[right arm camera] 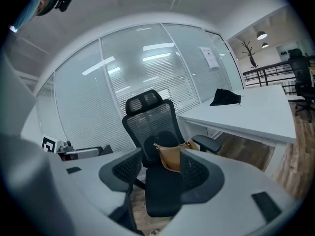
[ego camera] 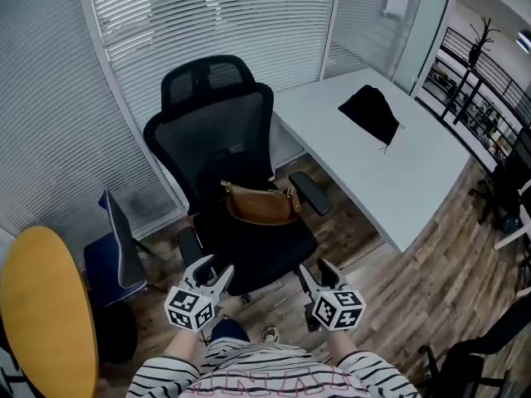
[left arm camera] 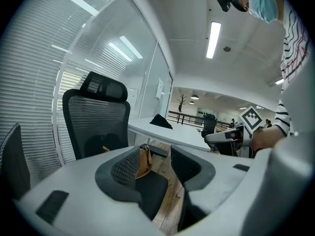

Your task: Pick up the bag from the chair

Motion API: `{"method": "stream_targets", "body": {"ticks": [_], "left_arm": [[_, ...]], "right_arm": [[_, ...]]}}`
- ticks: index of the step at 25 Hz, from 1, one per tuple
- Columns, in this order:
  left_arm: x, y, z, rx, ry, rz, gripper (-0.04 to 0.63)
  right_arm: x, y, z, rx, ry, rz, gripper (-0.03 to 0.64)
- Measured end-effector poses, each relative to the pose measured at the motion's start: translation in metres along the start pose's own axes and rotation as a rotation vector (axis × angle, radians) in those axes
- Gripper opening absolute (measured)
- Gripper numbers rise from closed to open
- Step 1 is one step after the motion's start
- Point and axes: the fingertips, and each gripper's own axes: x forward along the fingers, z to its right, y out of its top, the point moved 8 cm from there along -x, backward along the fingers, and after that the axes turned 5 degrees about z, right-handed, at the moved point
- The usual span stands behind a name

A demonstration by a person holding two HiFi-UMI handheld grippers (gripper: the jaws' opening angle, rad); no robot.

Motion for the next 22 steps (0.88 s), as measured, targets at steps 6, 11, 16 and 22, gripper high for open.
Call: {"method": "stream_targets", "body": {"ticks": [6,11,16,22], "left_arm": [[0.023,0.006,-0.040,-0.018,0.011,0.000,0.175],[0.045,0.015,-0.082,-0.042,-0.010,-0.011,0.175],[0.060,0.023,-0.121,-0.058,-0.050,-0.025,0.175],[0.077,0.024,-0.168,-0.070,-0.097,-0.062,0.175]], "right_arm": [[0.038,0.007,0.004,0.024,-0.051,-0.004,0.236],[0.075,0.015,-0.003,0.033,-0.104,-0.002,0.236],[0.108,0.019,-0.016,0.049,-0.149,0.018,0.236],[0.138,0.015,-0.027,0.079,-0.220,0.038,0.236]]}}
